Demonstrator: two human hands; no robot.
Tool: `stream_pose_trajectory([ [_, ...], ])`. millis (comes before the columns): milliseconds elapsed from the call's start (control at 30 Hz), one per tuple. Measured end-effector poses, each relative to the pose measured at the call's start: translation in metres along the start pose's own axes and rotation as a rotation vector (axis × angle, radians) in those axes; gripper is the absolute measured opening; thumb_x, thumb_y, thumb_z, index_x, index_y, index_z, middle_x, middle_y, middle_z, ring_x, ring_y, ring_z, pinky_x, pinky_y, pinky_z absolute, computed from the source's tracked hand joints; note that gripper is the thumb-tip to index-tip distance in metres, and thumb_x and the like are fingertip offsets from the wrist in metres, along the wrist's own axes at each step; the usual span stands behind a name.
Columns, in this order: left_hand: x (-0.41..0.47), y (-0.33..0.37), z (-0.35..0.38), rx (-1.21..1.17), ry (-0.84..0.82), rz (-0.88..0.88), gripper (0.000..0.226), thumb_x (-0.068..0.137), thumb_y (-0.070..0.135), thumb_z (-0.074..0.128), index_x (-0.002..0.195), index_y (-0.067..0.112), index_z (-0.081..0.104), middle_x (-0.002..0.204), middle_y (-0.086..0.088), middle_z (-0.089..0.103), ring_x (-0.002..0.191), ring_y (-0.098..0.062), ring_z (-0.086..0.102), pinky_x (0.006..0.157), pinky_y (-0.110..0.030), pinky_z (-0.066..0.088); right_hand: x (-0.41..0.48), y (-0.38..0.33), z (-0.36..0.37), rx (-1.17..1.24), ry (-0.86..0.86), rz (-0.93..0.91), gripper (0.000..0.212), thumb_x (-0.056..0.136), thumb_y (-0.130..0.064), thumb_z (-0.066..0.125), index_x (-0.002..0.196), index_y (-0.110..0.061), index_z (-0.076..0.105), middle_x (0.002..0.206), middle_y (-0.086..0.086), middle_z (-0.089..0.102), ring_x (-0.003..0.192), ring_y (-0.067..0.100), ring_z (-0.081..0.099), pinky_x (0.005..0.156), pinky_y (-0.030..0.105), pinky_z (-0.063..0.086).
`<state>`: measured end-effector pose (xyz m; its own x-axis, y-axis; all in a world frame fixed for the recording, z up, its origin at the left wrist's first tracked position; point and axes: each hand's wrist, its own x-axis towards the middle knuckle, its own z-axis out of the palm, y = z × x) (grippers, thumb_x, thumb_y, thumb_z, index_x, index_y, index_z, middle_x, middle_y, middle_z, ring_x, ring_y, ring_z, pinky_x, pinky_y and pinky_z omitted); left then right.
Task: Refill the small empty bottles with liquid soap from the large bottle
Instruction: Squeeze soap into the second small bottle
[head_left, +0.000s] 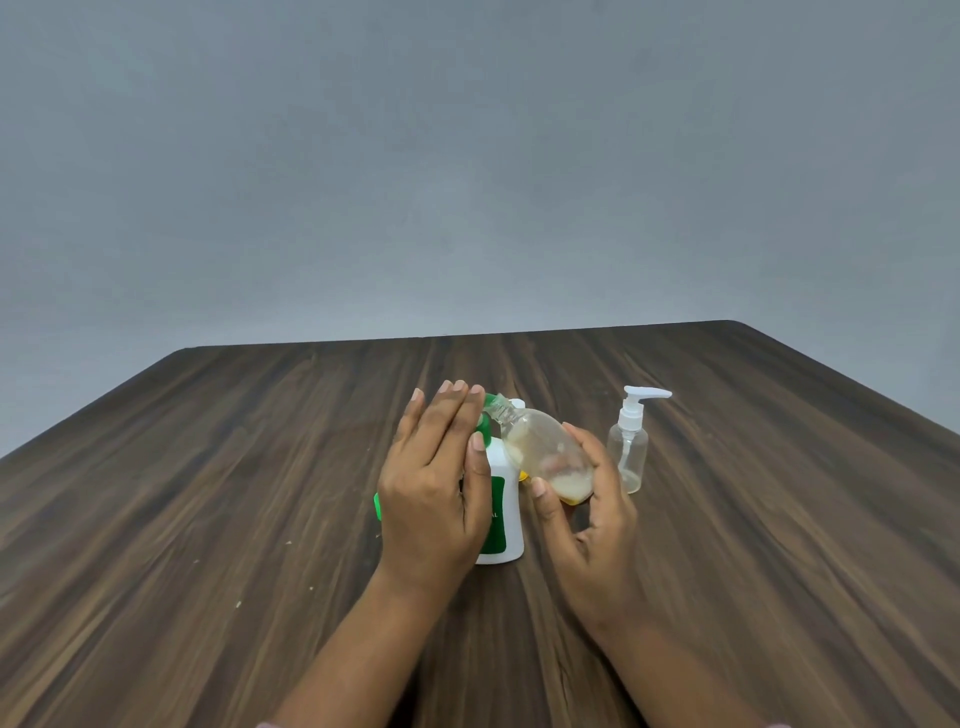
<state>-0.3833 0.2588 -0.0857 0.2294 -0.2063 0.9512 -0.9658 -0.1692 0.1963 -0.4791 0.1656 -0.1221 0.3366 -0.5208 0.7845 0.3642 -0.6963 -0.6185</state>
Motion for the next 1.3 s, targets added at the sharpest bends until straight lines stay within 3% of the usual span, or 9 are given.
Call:
stream_pose_trajectory([
  [267, 0.012, 0.004, -0.007, 0.039, -0.021, -0.002, 0.036, 0.095, 0.013, 0.039, 0.117, -0.001, 0.065, 0.116, -0.008, 0.067, 0.118, -0.015, 0.056, 0.112, -0.037, 0.033, -0.001, -0.002, 0.001, 0.010, -0.010, 0.013, 0.045, 0.090, -0.026, 0.054, 0.133, -0.013, 0.044, 0.114, 0.005, 0.062, 0.102, 0.005, 0.062, 0.079, 0.008, 0.046],
  [467, 0.014, 0.002, -0.005, 0.061, -0.027, 0.010, 0.035, 0.095, 0.013, 0.040, 0.115, -0.001, 0.066, 0.114, -0.009, 0.067, 0.116, -0.017, 0.057, 0.112, -0.035, 0.034, -0.001, 0.001, 0.001, 0.024, -0.028, 0.031, 0.049, 0.091, -0.030, 0.053, 0.134, -0.008, 0.045, 0.118, 0.003, 0.062, 0.103, 0.007, 0.063, 0.080, 0.010, 0.047],
  [767, 0.003, -0.001, -0.003, 0.059, -0.020, 0.042, 0.037, 0.095, 0.012, 0.039, 0.117, -0.003, 0.065, 0.117, -0.012, 0.066, 0.117, -0.020, 0.057, 0.111, -0.037, 0.035, -0.001, 0.005, 0.001, -0.004, 0.013, 0.001, 0.044, 0.090, -0.026, 0.054, 0.127, -0.003, 0.050, 0.101, 0.007, 0.064, 0.081, 0.008, 0.063, 0.066, 0.012, 0.047],
  [1300, 0.014, 0.000, -0.005, 0.085, -0.014, 0.025, 0.036, 0.095, 0.015, 0.040, 0.111, 0.001, 0.068, 0.112, -0.009, 0.068, 0.111, -0.019, 0.060, 0.107, -0.036, 0.038, -0.002, 0.005, 0.002, 0.000, 0.000, -0.023, 0.049, 0.090, -0.023, 0.057, 0.135, -0.018, 0.040, 0.116, 0.001, 0.062, 0.098, 0.010, 0.065, 0.077, 0.015, 0.051],
])
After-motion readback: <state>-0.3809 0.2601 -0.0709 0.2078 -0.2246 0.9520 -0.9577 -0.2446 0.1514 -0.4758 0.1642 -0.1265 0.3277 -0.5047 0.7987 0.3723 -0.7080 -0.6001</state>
